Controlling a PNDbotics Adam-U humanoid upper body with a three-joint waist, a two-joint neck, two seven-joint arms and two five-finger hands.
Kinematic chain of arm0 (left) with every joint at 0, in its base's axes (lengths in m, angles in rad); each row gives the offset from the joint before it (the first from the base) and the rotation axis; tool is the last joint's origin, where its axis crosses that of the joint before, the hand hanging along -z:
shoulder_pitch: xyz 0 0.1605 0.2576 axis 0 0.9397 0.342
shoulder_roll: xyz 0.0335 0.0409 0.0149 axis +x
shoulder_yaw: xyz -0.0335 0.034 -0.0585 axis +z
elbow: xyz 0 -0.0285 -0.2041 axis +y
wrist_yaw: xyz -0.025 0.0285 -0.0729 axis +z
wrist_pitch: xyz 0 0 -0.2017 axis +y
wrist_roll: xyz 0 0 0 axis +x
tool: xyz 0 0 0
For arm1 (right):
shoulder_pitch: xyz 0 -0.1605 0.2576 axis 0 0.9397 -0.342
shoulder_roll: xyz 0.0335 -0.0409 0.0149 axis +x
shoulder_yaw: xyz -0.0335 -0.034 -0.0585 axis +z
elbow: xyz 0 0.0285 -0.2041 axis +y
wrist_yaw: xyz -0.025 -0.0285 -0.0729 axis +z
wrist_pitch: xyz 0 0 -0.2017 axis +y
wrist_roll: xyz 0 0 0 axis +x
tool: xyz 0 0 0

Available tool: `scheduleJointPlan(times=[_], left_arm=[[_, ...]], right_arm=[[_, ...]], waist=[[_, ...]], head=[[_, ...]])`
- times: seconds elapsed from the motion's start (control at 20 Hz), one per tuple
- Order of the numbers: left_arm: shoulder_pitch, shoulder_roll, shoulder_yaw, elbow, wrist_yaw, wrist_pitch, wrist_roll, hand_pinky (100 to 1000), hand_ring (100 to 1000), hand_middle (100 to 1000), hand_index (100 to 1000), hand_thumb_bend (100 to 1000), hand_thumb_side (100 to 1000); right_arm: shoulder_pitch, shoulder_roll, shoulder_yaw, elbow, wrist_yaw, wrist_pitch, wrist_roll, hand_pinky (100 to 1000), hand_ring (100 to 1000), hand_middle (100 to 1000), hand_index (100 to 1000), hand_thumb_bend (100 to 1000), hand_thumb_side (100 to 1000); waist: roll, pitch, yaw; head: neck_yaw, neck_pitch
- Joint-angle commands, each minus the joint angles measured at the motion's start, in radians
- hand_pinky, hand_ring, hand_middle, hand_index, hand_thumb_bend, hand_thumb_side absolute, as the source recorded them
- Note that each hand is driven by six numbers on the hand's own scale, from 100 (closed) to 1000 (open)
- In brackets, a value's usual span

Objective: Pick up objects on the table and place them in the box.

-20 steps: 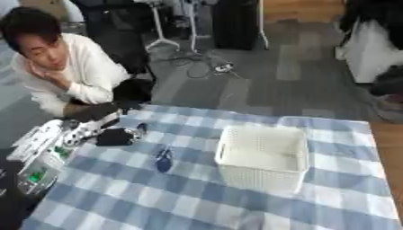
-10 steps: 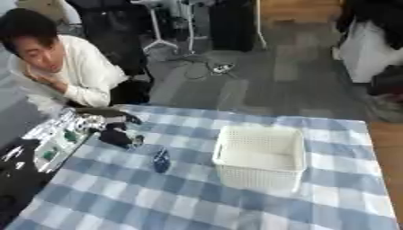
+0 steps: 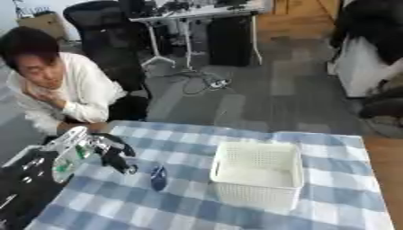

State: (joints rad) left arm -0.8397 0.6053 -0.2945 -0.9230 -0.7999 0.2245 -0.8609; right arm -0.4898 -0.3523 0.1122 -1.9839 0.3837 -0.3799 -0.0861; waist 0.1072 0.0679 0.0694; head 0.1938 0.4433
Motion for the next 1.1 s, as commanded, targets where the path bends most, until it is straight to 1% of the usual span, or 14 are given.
scheduleJointPlan(times=[0.05,0.1,0.15,0.2,0.25,0.35,0.4,0.45,0.65,0.75,0.85,1.1], left_arm=[[-0.037,0.001,0.013,0.032,-0.015,-0.001,-0.023,779,939,1000,1000,1000,518],[-0.046,-0.008,0.013,0.044,-0.02,0.001,-0.028,798,957,1000,1000,1000,557],[-0.053,-0.016,0.016,0.054,-0.024,0.001,-0.031,813,969,1000,1000,1000,557],[-0.06,-0.024,0.018,0.065,-0.026,0.0,-0.033,810,968,1000,1000,1000,557],[-0.067,-0.032,0.021,0.075,-0.028,-0.001,-0.033,834,980,1000,1000,1000,556],[-0.08,-0.047,0.026,0.1,-0.031,-0.002,-0.026,845,988,1000,1000,1000,612],[-0.087,-0.055,0.029,0.114,-0.036,-0.001,-0.02,844,988,1000,1000,1000,605],[-0.094,-0.062,0.033,0.128,-0.042,-0.002,-0.013,848,989,1000,1000,1000,652],[-0.126,-0.098,0.056,0.197,-0.081,-0.004,0.025,844,986,1000,1000,1000,652],[-0.138,-0.113,0.069,0.227,-0.099,-0.01,0.049,838,982,1000,1000,1000,663],[-0.146,-0.125,0.086,0.253,-0.108,-0.012,0.079,832,977,1000,1000,1000,694],[-0.162,-0.146,0.116,0.304,-0.125,-0.011,0.142,823,974,1000,1000,1000,707]], right_arm=[[-0.02,-0.008,0.001,-0.016,-0.005,-0.001,0.006,529,516,570,647,246,1000],[-0.02,-0.007,0.002,-0.016,-0.006,-0.001,0.007,529,516,570,647,247,1000],[-0.021,-0.007,0.002,-0.016,-0.006,-0.001,0.007,529,516,571,647,247,1000],[-0.021,-0.006,0.003,-0.016,-0.007,-0.001,0.008,529,516,571,647,247,1000],[-0.022,-0.006,0.003,-0.016,-0.008,-0.002,0.009,529,516,571,647,247,1000],[-0.023,-0.004,0.004,-0.016,-0.01,-0.002,0.009,529,516,571,647,246,1000],[-0.024,-0.003,0.004,-0.016,-0.011,-0.002,0.01,529,516,571,647,246,1000],[-0.025,-0.002,0.004,-0.016,-0.012,-0.003,0.01,529,516,571,647,246,1000],[-0.03,0.005,0.007,-0.016,-0.016,-0.004,0.012,529,517,571,647,244,1000],[-0.032,0.008,0.007,-0.016,-0.018,-0.004,0.013,530,517,571,647,237,1000],[-0.036,0.013,0.008,-0.016,-0.02,-0.005,0.013,530,518,571,647,242,1000],[-0.045,0.023,0.006,-0.016,-0.025,-0.005,0.012,530,519,571,647,238,1000]], waist=[[-0.001,-0.011,-0.002],[-0.002,-0.01,-0.003],[-0.002,-0.01,-0.003],[-0.002,-0.01,-0.004],[-0.002,-0.009,-0.005],[-0.002,-0.009,-0.007],[-0.002,-0.008,-0.009],[-0.002,-0.008,-0.01],[0.0,-0.006,-0.02],[0.0,-0.005,-0.024],[0.002,-0.003,-0.029],[0.005,0.002,-0.04]], head=[[0.006,-0.004],[0.008,-0.002],[0.009,-0.002],[0.011,-0.002],[0.012,-0.002],[0.014,-0.003],[0.015,-0.005],[0.016,-0.006],[0.022,-0.006],[0.025,-0.006],[0.03,-0.008],[0.037,-0.004]])
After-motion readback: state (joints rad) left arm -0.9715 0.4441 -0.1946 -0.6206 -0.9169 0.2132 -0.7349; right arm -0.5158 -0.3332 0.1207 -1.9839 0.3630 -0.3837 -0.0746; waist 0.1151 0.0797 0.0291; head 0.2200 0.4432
